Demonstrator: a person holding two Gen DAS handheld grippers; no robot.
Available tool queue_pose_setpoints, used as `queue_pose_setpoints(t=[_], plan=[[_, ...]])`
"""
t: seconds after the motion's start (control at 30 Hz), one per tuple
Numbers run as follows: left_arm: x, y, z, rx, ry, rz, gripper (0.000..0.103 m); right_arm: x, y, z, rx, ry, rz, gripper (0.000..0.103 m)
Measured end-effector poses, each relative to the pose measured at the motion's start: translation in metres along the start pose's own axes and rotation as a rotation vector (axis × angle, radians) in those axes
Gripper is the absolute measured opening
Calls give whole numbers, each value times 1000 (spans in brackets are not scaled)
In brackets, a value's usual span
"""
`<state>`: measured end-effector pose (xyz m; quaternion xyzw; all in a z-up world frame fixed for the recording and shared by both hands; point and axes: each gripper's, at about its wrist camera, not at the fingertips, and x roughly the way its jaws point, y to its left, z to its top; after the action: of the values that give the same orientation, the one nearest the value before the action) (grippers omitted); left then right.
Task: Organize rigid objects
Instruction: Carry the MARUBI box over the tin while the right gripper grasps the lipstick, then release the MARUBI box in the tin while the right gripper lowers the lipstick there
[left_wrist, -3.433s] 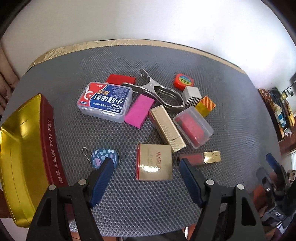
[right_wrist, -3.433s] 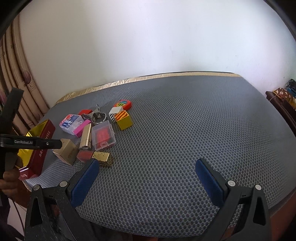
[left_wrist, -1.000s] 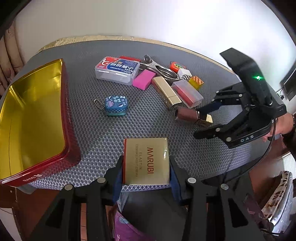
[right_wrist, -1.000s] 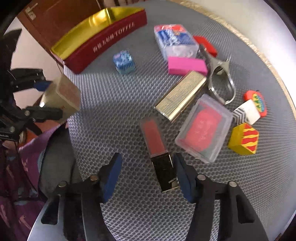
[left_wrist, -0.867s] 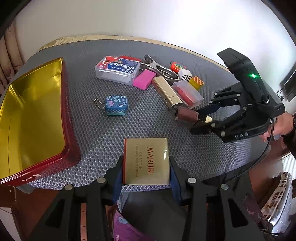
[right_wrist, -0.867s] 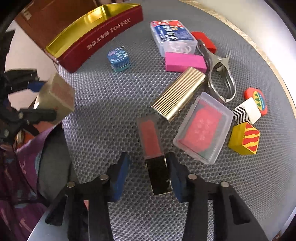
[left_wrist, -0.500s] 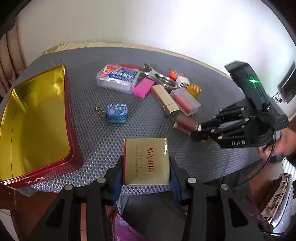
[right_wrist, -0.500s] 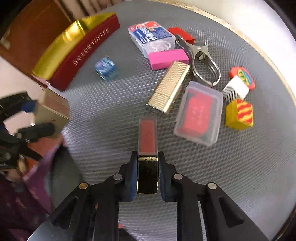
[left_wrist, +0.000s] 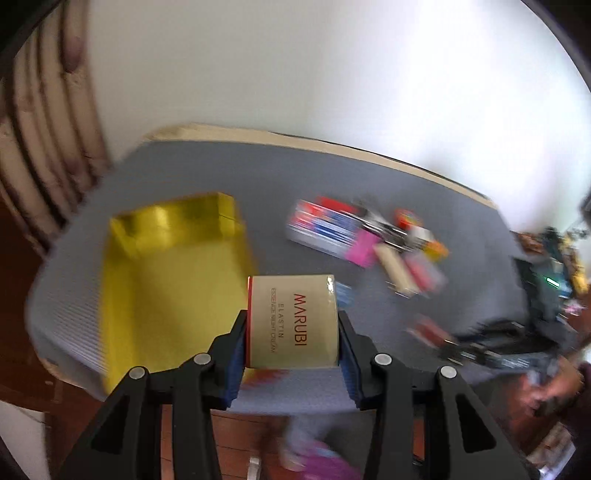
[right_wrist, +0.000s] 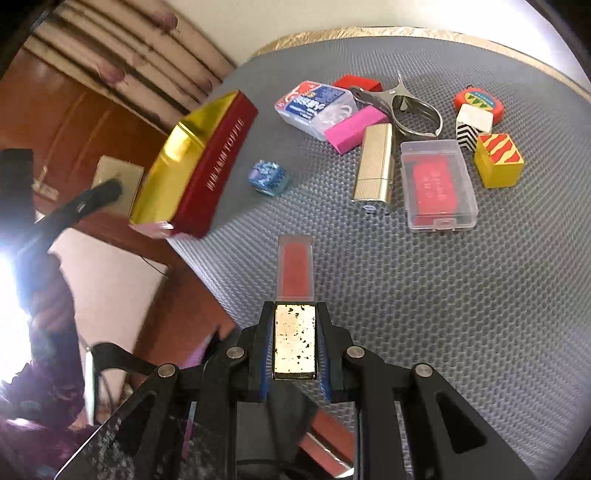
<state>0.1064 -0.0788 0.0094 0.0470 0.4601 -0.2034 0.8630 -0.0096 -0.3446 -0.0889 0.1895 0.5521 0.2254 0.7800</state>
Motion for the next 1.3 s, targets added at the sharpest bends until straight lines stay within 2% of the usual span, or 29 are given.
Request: queue_pose_setpoints(t=[0.2,0.4,0.57,0.67,0.77,1.1,1.3], plan=[[42,67,38,-23,26,143,44,-6,-3,5,50,-33,60,19],[90,107,53,-43,79,181,44,-5,-4,13,91,-61,97,19],[116,124,59,-43,93,233,44,-10,-2,19,109,-78,121,19],[124,134,60,-63,98,235,46,-12,0,23,120,-88,141,19],[130,137,60,-58,94,271,46,-11,5,28,121,-97,153,19],[134,137,55,-28,113,315,46,-3,33,43,108,-99,194,19],[131,142,54,-51,139,274,46,-4,46,51,104,-106,209,19]])
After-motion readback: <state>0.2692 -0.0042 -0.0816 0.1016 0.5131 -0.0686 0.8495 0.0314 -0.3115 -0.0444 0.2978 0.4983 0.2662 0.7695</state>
